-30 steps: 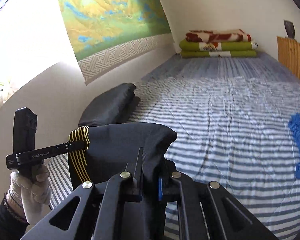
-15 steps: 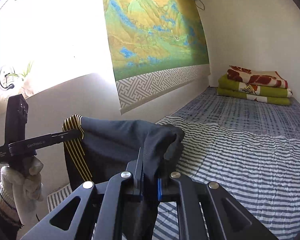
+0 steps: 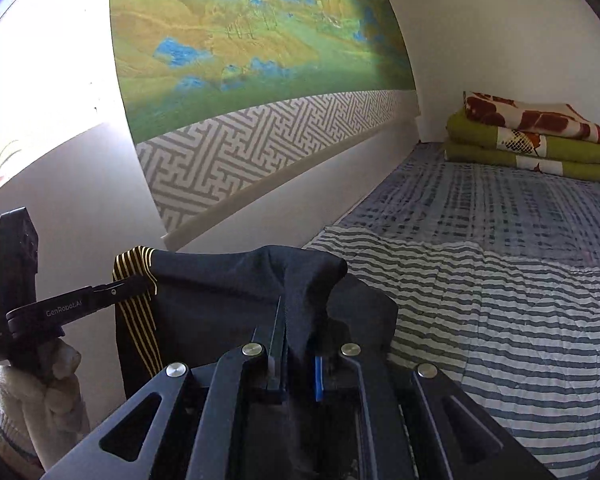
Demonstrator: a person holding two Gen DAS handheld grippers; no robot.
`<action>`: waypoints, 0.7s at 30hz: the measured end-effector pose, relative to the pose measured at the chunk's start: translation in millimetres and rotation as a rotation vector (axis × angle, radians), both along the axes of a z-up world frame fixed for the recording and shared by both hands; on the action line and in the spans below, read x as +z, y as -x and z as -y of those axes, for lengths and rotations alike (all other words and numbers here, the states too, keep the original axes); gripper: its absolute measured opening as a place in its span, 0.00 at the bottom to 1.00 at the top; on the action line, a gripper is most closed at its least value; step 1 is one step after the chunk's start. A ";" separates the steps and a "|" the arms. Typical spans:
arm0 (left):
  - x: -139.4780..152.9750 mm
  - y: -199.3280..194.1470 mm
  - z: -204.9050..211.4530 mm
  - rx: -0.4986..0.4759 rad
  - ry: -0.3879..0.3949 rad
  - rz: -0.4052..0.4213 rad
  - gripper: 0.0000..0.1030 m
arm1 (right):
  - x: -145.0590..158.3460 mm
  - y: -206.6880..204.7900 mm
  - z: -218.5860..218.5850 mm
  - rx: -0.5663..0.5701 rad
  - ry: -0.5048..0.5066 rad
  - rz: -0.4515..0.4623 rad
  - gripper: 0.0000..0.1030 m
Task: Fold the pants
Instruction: 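Lift the folded pants with both tools and carry them toward the dark clothes stack, then lower the folded pants onto the dark clothes stack and open both tools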
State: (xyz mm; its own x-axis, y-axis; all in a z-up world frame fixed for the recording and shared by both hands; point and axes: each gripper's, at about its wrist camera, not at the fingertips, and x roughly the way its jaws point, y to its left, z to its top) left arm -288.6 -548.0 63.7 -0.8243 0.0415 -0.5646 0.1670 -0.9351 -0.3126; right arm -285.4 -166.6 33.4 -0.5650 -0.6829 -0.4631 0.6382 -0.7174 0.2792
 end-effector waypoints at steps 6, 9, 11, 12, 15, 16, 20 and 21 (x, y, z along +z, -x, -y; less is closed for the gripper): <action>-36.6 52.0 10.9 0.022 0.014 0.059 0.06 | -41.7 48.9 22.1 -0.028 -0.048 0.079 0.07; -59.3 74.7 14.4 0.078 0.050 0.126 0.10 | -57.8 63.2 35.5 -0.042 -0.142 0.103 0.13; -71.0 85.3 21.6 0.105 0.032 0.189 0.13 | -63.7 72.2 39.6 -0.064 -0.211 0.111 0.25; -72.3 85.3 27.1 0.122 0.009 0.201 0.18 | -63.6 75.5 37.5 -0.086 -0.228 0.114 0.31; -58.9 67.7 36.5 0.153 0.001 0.126 0.26 | -57.9 78.8 17.5 -0.112 -0.163 0.136 0.31; -53.8 63.0 36.4 0.151 0.009 0.101 0.27 | -54.2 77.0 13.2 -0.119 -0.157 0.124 0.31; -51.4 55.1 17.7 0.020 -0.034 0.085 0.27 | -41.6 59.2 4.4 -0.092 -0.101 0.079 0.31; -55.4 55.9 10.7 0.004 -0.028 0.102 0.27 | -40.5 53.7 5.5 -0.060 -0.089 0.077 0.31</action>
